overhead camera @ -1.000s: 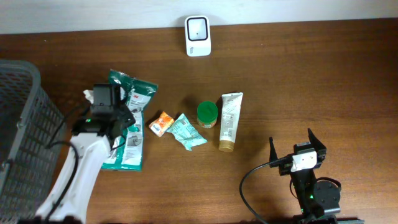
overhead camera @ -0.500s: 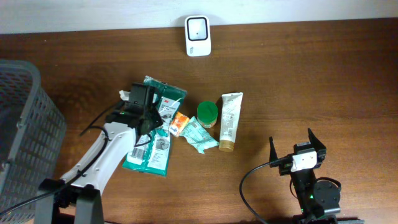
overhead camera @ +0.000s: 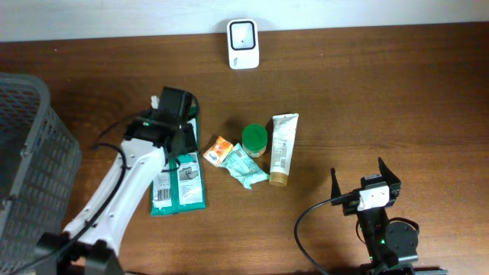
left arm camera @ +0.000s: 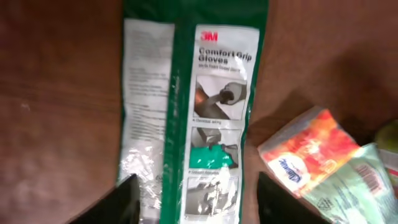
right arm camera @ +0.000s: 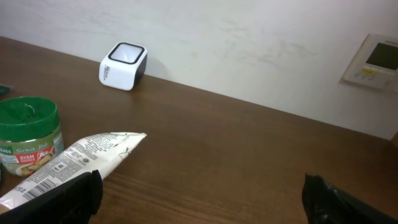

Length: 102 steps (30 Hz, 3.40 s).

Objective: Scan the item barcode
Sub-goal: 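Lift the green 3M glove pack out and lay it on the table, then release the glove pack and raise the left gripper to the left, then reach the right gripper to the white Pantene tube and grasp it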

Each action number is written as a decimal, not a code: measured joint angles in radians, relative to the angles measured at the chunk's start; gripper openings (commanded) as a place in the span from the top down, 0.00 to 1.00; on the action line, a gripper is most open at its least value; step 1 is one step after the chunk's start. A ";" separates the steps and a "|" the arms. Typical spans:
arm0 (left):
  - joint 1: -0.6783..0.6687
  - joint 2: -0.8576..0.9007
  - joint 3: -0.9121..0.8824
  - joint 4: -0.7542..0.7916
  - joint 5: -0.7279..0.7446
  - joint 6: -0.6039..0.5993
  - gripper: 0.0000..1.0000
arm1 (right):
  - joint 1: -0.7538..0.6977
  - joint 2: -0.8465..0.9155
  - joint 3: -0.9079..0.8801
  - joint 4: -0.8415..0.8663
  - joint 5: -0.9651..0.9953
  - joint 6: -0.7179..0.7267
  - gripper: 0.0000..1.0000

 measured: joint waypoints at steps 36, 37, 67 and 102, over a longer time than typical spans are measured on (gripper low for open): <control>0.156 -0.076 0.059 -0.061 -0.018 0.253 0.18 | 0.000 0.000 0.000 0.000 0.000 0.000 0.02; 0.156 -0.076 0.059 -0.060 -0.018 0.253 0.18 | 0.000 0.000 0.000 0.000 0.000 0.000 0.02; 0.443 -0.079 0.308 0.036 0.377 0.695 0.01 | 0.000 0.000 0.000 0.000 0.000 0.001 0.02; 0.443 -0.079 0.308 0.034 0.381 0.695 0.01 | 0.000 0.742 0.979 -0.687 -0.599 0.187 0.02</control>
